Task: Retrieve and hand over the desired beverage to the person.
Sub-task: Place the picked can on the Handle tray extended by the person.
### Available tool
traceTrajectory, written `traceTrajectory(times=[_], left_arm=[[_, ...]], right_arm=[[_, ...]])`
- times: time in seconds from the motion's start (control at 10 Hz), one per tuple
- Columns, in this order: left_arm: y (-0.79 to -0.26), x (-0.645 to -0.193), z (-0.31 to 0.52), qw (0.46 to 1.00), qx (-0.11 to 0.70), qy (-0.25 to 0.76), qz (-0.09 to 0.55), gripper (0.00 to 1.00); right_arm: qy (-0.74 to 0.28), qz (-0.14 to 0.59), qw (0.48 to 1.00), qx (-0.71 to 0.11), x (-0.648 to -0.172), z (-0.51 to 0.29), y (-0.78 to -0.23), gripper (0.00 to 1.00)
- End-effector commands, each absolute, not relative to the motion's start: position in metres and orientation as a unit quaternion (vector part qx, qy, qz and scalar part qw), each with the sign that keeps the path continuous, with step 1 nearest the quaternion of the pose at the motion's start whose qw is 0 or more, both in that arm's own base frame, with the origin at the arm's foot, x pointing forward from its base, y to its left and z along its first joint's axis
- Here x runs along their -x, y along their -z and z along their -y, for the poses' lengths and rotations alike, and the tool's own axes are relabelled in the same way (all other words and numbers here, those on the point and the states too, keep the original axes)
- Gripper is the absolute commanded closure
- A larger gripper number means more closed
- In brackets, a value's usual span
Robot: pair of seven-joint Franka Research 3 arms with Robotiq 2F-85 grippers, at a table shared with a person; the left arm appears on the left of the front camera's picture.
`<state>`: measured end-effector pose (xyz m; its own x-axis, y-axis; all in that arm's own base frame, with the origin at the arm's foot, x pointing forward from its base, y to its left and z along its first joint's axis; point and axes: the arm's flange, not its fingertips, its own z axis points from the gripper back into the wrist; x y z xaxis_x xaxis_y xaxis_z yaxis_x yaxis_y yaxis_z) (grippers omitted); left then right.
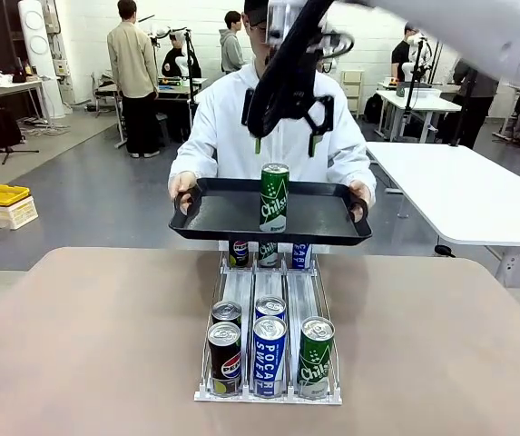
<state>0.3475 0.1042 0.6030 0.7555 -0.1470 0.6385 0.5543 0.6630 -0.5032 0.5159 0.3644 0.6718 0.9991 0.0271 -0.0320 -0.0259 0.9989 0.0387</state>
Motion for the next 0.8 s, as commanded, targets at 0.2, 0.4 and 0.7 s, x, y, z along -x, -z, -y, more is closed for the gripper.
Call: traceTrajectory(times=[0.2, 0.4, 0.7], left_arm=[[-0.603, -0.347, -0.105, 0.86, 0.361, 0.21, 0.292, 0.0], [-0.603, -0.347, -0.105, 0.86, 0.361, 0.21, 0.292, 0.0], [-0.603, -0.347, -0.105, 0.86, 0.361, 0.21, 0.292, 0.0]], right_arm=[[0.019, 0.012, 0.999, 0.026, -0.364, -0.265, -0.644, 0.0], [0.007, 0.009, 0.999, 0.038, -0.332, -0.235, -0.613, 0.0], [-0.009, 0.022, 0.999, -0.028, -0.339, -0.206, -0.585, 0.0]])
